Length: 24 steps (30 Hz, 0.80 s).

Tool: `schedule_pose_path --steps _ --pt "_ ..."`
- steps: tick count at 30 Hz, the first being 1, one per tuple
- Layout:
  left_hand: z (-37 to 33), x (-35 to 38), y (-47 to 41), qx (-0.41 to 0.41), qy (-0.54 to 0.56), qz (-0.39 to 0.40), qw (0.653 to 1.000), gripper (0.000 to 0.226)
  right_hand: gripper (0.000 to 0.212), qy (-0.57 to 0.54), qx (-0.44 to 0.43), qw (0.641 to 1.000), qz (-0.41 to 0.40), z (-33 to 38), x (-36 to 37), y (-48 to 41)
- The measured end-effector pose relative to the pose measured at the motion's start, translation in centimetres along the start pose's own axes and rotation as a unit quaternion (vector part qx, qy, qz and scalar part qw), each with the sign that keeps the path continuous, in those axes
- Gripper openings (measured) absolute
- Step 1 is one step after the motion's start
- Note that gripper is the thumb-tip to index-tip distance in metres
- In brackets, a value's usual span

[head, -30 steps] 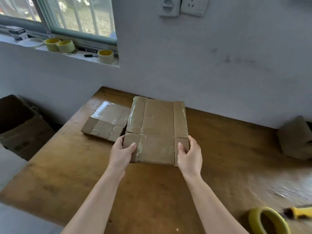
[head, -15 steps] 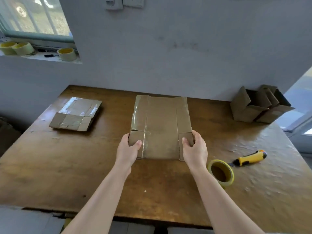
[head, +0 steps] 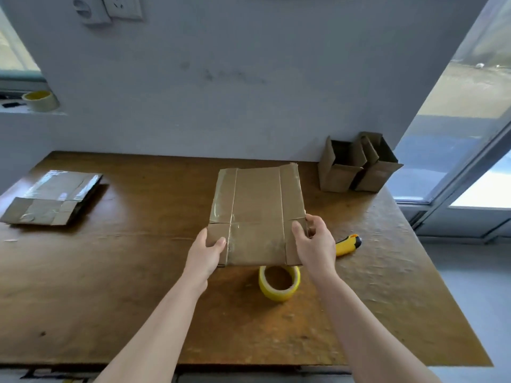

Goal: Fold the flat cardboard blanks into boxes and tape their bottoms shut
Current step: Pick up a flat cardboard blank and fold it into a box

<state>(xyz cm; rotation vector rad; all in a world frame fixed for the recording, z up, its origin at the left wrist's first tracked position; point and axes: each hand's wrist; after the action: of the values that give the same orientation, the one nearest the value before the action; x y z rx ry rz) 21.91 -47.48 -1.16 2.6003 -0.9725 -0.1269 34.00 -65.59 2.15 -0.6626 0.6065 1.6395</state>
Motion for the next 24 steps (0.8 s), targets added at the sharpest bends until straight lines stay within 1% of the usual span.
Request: schedule_pose_path --steps 2,5,9,10,12,14,16,18,20,22,24 --pt "0.7 2.4 0.0 -0.023 0.010 -0.003 1.000 0.064 0.025 -0.028 -0.004 1.000 0.002 -1.4 -1.9 -1.8" --pt "1.3 5.1 -0.1 -0.058 0.023 0.002 0.998 0.063 0.025 -0.078 -0.004 0.997 0.014 -3.2 -4.6 -4.1" --pt "1.3 7.7 -0.6 -0.085 0.062 0.010 0.994 0.055 0.013 -0.183 0.051 0.976 0.106 -4.3 -6.8 -6.4" --pt "1.1 8.2 -0.7 -0.086 0.069 0.017 0.994 0.047 0.013 -0.210 0.066 0.967 0.129 -4.3 -7.2 -6.8" --pt "0.7 9.2 -1.2 -0.081 0.080 0.037 0.993 0.030 0.021 -0.290 0.089 0.934 0.189 -4.2 -7.8 -7.7" --pt "0.2 10.1 -2.1 -0.089 0.098 0.054 0.990 0.027 0.030 -0.343 0.084 0.901 0.252 -4.0 -8.3 -8.7" --pt "-0.2 10.8 -3.0 -0.107 0.108 0.070 0.986 0.031 0.033 -0.355 0.061 0.888 0.285 -4.0 -8.6 -9.7" --pt "-0.4 11.4 -3.9 -0.122 0.106 0.082 0.983 0.034 0.031 -0.324 0.032 0.902 0.284 -3.7 -9.0 -10.8" --pt "-0.4 12.0 -4.7 -0.114 0.075 0.084 0.987 0.035 0.027 -0.271 -0.006 0.924 0.271 -3.4 -9.2 -12.0" --pt "-0.2 12.7 -5.5 -0.091 0.012 0.075 0.993 0.045 0.023 -0.228 -0.041 0.939 0.255 -3.0 -9.2 -12.9" --pt "0.0 13.6 -6.1 -0.059 -0.076 0.065 0.993 0.056 0.021 -0.191 -0.050 0.952 0.233 -2.7 -8.8 -13.4"
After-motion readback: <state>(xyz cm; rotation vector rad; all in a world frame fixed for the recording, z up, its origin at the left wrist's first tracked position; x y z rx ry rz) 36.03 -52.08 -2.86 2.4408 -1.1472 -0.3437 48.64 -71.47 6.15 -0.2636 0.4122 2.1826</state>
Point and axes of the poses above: each hand's wrist, its own y-axis away from the middle knuckle, its own x-axis out of the palm, z = x × y, and after that the axes turned 15 degrees about y, right-handed
